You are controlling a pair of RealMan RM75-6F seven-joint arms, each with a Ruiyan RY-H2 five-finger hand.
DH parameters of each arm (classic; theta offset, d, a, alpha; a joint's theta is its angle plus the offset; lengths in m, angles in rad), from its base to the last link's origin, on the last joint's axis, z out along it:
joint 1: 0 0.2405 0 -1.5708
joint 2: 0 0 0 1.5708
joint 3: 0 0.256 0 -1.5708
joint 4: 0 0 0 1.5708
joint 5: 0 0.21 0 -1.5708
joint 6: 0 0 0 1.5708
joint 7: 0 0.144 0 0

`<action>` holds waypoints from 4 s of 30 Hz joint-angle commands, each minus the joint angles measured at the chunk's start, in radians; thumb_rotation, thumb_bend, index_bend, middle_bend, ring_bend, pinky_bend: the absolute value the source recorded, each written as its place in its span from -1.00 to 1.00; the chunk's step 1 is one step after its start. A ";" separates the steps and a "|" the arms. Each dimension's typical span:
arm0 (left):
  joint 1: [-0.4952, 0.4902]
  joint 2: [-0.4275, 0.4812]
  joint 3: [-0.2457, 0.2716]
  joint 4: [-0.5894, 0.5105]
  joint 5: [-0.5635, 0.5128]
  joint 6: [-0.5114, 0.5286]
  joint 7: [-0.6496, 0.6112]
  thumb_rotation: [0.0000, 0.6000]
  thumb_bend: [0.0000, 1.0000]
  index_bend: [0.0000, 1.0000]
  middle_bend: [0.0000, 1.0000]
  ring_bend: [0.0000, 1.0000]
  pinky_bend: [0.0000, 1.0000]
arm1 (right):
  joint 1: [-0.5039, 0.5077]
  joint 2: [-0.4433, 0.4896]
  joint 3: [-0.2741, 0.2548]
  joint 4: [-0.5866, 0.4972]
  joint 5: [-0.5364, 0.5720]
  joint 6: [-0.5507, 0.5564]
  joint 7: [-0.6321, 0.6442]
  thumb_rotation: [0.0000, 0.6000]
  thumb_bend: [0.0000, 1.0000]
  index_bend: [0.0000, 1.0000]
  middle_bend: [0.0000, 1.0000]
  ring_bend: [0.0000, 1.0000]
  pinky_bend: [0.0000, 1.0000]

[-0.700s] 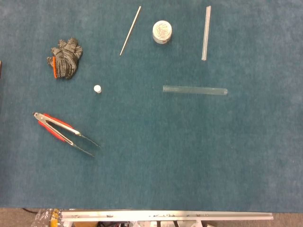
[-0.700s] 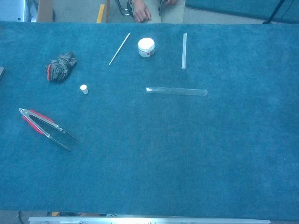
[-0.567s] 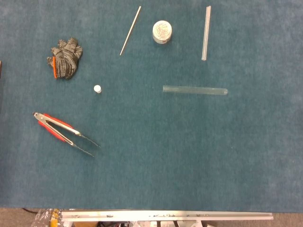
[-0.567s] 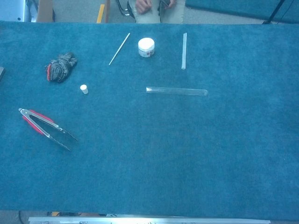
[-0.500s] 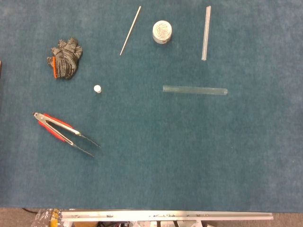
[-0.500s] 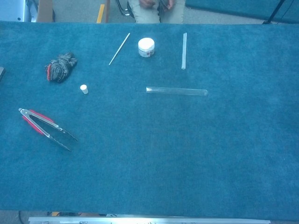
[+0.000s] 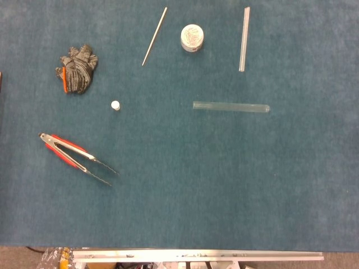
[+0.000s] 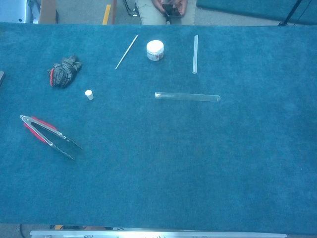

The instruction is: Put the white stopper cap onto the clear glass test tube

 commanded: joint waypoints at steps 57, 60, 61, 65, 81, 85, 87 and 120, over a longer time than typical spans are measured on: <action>-0.048 0.039 0.033 0.000 0.137 -0.018 -0.028 1.00 -0.30 -0.47 -0.59 -0.83 -0.83 | 0.668 -0.785 0.100 0.463 0.817 -0.245 -0.803 1.00 -0.50 -0.05 -0.52 -0.86 -0.40; -0.049 0.039 0.035 0.005 0.137 -0.020 -0.032 1.00 -0.30 -0.47 -0.59 -0.83 -0.83 | 0.685 -0.813 0.101 0.491 0.837 -0.244 -0.821 1.00 -0.50 -0.05 -0.52 -0.86 -0.40; -0.049 0.038 0.035 0.006 0.137 -0.020 -0.033 1.00 -0.30 -0.47 -0.60 -0.83 -0.83 | 0.689 -0.819 0.101 0.497 0.842 -0.244 -0.826 1.00 -0.50 -0.05 -0.52 -0.86 -0.40; -0.052 0.037 0.036 0.009 0.138 -0.023 -0.036 1.00 -0.30 -0.47 -0.60 -0.83 -0.83 | 0.704 -0.845 0.104 0.529 0.863 -0.247 -0.837 1.00 -0.50 -0.05 -0.52 -0.86 -0.40; -0.067 0.024 0.036 0.025 0.125 -0.047 -0.042 1.00 -0.31 -0.47 -0.61 -0.83 -0.83 | 0.730 -0.905 0.105 0.651 0.903 -0.279 -0.846 1.00 -0.50 -0.05 -0.52 -0.86 -0.40; -0.069 0.021 0.036 0.030 0.123 -0.048 -0.046 1.00 -0.30 -0.47 -0.62 -0.83 -0.83 | 0.732 -0.912 0.106 0.659 0.907 -0.281 -0.848 1.00 -0.50 -0.03 -0.52 -0.86 -0.40; -0.069 0.019 0.037 0.033 0.123 -0.049 -0.049 1.00 -0.30 -0.47 -0.62 -0.83 -0.83 | 0.733 -0.915 0.106 0.662 0.909 -0.280 -0.850 1.00 -0.49 -0.01 -0.52 -0.86 -0.40; -0.188 0.037 0.022 -0.010 0.134 -0.194 -0.153 1.00 -0.31 -0.46 -0.62 -0.83 -0.83 | 0.654 -0.574 0.214 0.236 0.841 -0.237 -0.687 1.00 -0.32 0.19 -0.40 -0.78 -0.35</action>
